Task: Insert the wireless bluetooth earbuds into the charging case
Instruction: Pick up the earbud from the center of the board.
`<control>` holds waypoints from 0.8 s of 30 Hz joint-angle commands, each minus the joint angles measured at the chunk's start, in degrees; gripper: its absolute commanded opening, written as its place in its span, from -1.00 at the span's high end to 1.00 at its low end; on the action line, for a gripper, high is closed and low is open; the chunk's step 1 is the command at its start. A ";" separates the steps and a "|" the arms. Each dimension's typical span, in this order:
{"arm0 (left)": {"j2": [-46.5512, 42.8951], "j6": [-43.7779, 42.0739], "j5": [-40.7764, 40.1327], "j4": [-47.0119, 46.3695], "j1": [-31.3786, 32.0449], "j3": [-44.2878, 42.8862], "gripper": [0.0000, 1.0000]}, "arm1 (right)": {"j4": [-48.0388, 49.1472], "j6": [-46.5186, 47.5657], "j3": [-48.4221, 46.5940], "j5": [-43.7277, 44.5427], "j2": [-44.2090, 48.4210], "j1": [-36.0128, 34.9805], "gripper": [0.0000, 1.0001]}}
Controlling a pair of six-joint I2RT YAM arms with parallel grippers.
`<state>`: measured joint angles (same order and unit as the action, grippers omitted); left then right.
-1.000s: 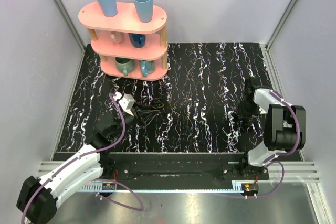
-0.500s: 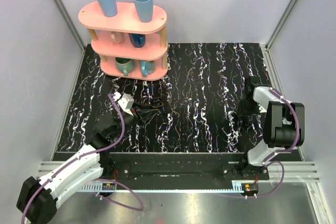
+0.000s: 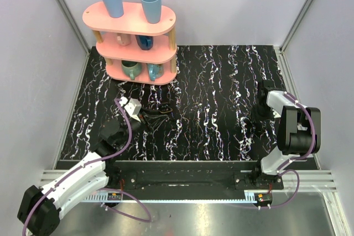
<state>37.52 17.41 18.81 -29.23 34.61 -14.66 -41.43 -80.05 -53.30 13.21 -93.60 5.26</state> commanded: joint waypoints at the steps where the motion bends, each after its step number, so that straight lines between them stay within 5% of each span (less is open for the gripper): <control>1: 0.19 0.43 -0.17 -3.29 0.11 -1.87 1.00 | 0.56 1.65 -0.14 3.05 -2.81 0.28 0.34; 11: -0.16 0.26 -0.35 -3.11 0.11 -1.96 1.00 | 6.97 5.08 2.67 -1.26 -1.06 0.28 0.68; 18: 0.45 0.61 0.26 -3.90 0.11 -1.96 1.00 | 10.84 15.26 4.52 -0.91 3.68 0.19 0.74; 24: 1.59 1.22 1.32 -4.78 0.11 -2.22 1.00 | 15.59 23.26 7.15 -3.81 7.55 0.19 1.00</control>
<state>38.46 17.89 18.92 -29.71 34.61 -14.66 -29.28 -64.38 -47.37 10.81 -88.92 5.30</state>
